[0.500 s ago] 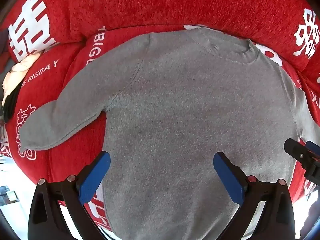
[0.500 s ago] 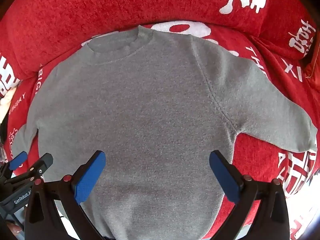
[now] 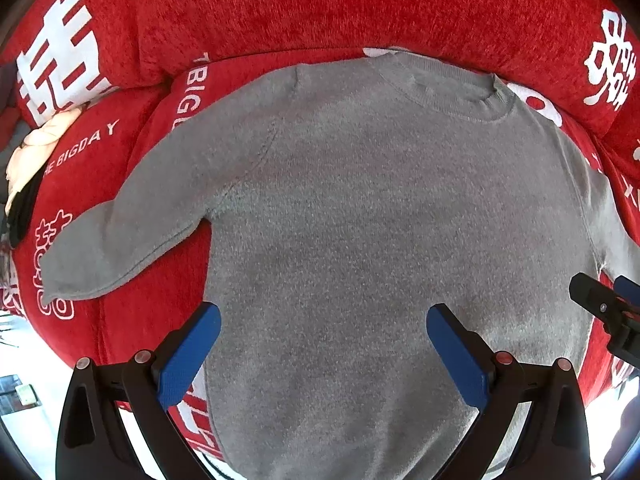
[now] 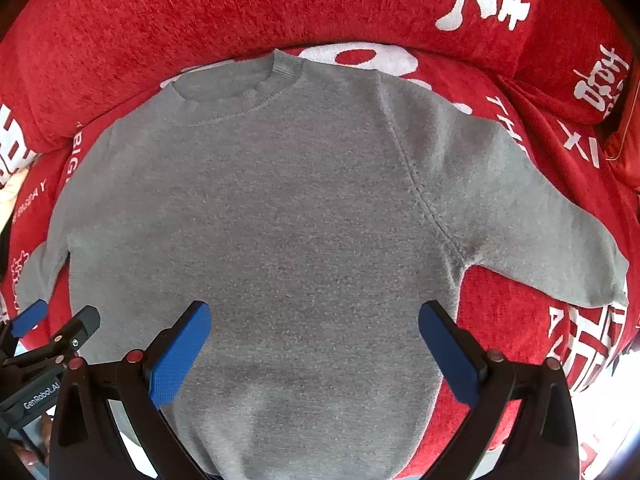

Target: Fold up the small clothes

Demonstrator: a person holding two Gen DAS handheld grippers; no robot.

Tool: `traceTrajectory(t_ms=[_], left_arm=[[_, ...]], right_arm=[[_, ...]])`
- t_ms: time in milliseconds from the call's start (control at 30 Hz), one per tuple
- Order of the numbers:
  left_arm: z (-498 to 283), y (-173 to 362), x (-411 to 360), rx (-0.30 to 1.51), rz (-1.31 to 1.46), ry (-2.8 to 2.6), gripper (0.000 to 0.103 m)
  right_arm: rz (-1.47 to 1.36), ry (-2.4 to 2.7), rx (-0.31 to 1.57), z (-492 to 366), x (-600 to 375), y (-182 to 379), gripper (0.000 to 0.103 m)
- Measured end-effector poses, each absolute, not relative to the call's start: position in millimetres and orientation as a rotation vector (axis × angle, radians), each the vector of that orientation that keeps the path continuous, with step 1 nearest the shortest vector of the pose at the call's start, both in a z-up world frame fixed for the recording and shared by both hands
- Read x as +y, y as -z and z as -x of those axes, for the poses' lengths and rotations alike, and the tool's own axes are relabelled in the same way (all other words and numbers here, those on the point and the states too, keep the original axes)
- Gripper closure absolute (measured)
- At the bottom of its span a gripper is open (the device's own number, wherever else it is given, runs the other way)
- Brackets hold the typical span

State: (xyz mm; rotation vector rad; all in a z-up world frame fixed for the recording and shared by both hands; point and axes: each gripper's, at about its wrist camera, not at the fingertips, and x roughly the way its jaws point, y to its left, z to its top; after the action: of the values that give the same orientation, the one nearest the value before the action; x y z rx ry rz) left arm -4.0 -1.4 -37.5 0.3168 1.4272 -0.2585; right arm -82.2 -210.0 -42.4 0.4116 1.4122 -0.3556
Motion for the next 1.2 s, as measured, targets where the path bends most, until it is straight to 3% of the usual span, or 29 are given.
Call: traceTrajectory(t_ms=[567,1200], left_arm=[[10.7,36.5,-3.6,1.432,-0.318,0.264,0.0],[8.4,38.1,1.2,1.434,-0.319,0.248,0.0]], right_arm=[[-0.441,0.347,1.477,85.4,-209.1,40.4,0.0],[-0.405,0.358,1.398,85.1,-205.9,41.8,0.0]])
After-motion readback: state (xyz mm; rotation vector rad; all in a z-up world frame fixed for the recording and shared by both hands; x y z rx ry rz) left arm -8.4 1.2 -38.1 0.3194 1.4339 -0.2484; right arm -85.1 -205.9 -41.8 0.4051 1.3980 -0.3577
